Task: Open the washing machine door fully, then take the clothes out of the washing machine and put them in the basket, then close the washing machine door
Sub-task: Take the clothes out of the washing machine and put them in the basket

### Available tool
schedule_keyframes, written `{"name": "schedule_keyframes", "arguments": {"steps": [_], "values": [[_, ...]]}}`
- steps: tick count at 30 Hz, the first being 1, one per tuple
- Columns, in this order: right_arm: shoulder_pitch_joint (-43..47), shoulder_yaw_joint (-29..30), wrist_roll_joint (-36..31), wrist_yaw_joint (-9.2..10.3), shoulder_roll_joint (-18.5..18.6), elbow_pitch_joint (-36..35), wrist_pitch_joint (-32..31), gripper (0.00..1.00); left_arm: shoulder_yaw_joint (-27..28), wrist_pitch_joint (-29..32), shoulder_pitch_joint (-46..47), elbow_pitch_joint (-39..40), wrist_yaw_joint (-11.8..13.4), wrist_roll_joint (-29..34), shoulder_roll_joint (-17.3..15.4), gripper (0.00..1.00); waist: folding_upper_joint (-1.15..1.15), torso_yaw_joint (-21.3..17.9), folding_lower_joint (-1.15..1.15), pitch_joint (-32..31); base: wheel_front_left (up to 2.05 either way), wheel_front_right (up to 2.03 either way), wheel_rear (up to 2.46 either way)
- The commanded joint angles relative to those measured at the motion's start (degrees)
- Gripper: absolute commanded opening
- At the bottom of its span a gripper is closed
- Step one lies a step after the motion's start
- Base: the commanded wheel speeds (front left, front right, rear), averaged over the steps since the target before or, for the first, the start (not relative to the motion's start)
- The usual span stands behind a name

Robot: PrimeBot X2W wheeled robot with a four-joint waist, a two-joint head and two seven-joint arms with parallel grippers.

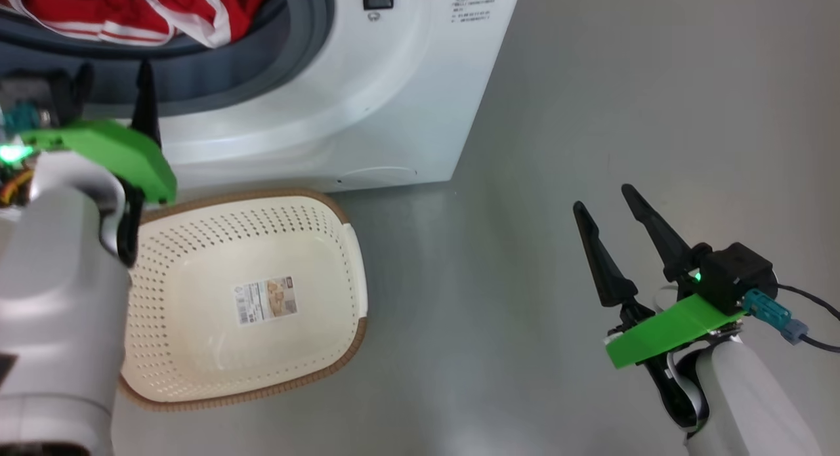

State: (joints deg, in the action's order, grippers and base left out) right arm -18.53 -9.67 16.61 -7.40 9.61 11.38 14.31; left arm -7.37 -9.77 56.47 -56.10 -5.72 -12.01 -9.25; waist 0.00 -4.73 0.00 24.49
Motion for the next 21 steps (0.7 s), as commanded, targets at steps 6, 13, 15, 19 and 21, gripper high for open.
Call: {"name": "schedule_keyframes", "arguments": {"steps": [6,13,15,19,21], "values": [[-2.64,-2.82,-0.36,-0.09,-0.56,-1.24,0.69,1.00,-0.80,2.34,9.86,-6.08,1.94,1.98,-3.07,1.00,0.00,-1.03,0.00,3.20,0.00,0.00,0.00],[-4.34,-4.81,0.01,-0.09,-0.72,-1.26,0.69,1.00,-1.91,3.19,15.53,-10.81,3.01,2.86,-4.03,1.00,0.00,-1.86,0.00,5.12,0.00,0.00,0.00],[-4.75,-5.31,0.08,-0.09,-0.79,-1.34,0.69,1.00,-2.42,3.43,17.04,-12.17,3.39,3.30,-4.55,1.00,0.00,-2.24,0.00,5.76,0.00,0.00,0.00],[-5.46,-6.49,0.21,-0.09,-1.05,-1.44,0.69,1.00,-3.19,3.95,19.46,-14.18,3.72,3.88,-6.03,1.00,0.00,-3.24,0.00,6.99,0.00,0.00,0.00],[-5.82,-6.98,0.33,-0.09,-1.10,-1.45,0.69,1.00,-3.60,4.36,20.33,-14.90,3.97,4.19,-6.77,1.00,0.00,-3.66,0.00,7.69,0.00,0.00,0.00]]}}
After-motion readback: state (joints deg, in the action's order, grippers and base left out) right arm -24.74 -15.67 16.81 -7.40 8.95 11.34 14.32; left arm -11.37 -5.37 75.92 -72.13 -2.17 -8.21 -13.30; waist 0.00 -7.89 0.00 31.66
